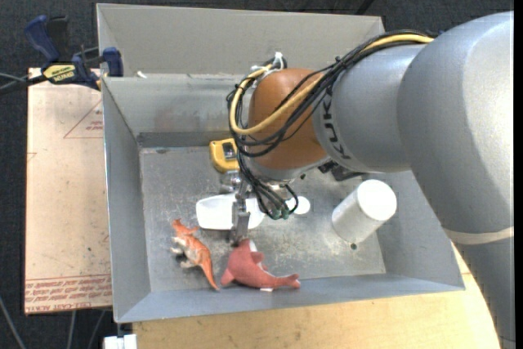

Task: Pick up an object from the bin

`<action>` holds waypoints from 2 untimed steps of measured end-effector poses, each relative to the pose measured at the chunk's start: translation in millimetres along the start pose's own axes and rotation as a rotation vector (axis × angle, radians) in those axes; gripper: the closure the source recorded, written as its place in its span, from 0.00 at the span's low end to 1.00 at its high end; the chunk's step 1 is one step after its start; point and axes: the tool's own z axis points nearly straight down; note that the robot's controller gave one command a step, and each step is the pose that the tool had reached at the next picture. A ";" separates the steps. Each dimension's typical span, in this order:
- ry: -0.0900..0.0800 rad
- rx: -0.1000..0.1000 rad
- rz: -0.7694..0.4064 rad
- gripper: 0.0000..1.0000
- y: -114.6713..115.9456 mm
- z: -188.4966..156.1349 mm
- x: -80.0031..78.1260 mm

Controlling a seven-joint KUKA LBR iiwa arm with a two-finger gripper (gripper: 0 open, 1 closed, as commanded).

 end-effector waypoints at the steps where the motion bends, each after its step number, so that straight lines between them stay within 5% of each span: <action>1: 0.004 0.000 0.001 1.00 -0.1 -10.3 1.1; 2: 0.008 0.001 0.001 1.00 0.0 -28.7 2.1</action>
Offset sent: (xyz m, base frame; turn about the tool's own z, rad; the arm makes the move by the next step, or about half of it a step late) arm 0.0000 -0.0001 0.1060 0.0000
